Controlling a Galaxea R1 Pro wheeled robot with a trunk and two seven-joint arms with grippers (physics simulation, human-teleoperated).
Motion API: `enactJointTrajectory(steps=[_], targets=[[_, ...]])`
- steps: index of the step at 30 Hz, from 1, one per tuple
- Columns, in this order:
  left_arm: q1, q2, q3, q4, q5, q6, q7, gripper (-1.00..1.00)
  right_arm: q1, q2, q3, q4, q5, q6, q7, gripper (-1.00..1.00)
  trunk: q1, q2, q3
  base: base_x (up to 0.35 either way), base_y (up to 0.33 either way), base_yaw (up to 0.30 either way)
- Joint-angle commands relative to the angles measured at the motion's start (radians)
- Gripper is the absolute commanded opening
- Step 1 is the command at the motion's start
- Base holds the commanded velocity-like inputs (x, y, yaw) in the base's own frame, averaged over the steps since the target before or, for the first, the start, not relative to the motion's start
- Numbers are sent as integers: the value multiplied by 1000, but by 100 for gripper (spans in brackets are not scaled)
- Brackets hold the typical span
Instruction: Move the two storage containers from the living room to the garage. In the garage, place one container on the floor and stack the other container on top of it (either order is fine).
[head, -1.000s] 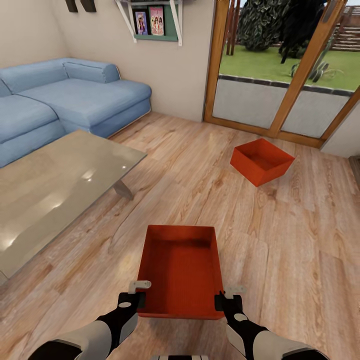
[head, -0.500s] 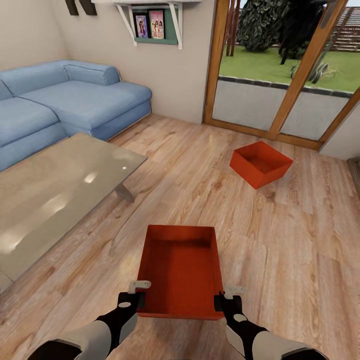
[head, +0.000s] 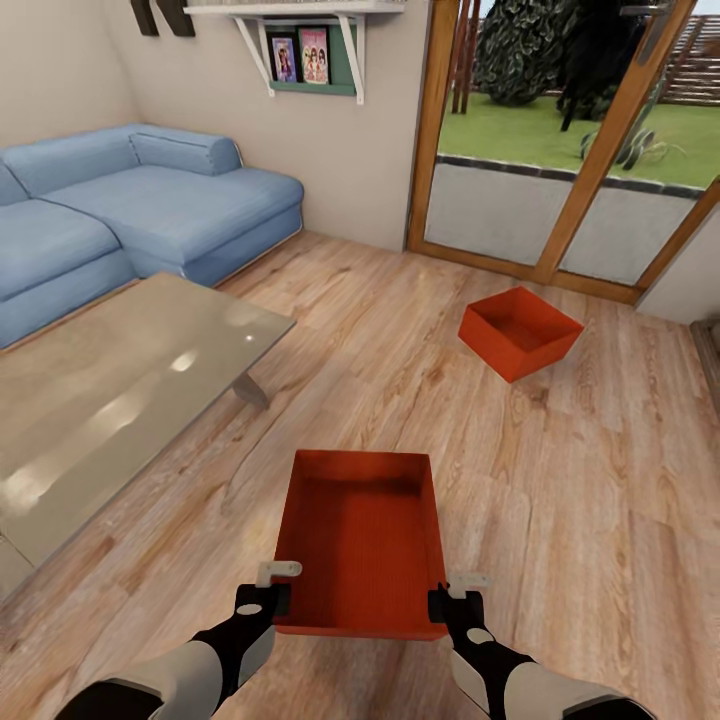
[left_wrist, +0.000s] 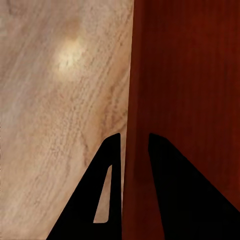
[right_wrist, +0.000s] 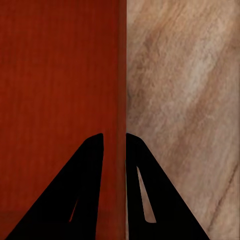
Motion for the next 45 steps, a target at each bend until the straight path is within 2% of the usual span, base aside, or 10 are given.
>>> enactJointTrajectory(steps=[1,45], targets=[[0,0,12,1,11,-6,9,-100,-1,1,-49,-1,5,0,-1,-100,-4,7,3,0,0,0],[0,2,16,2,20,-7,9,-100,-1,3,-49,-1,6,-4,-1,-100,-173,315,141,0,0,0]])
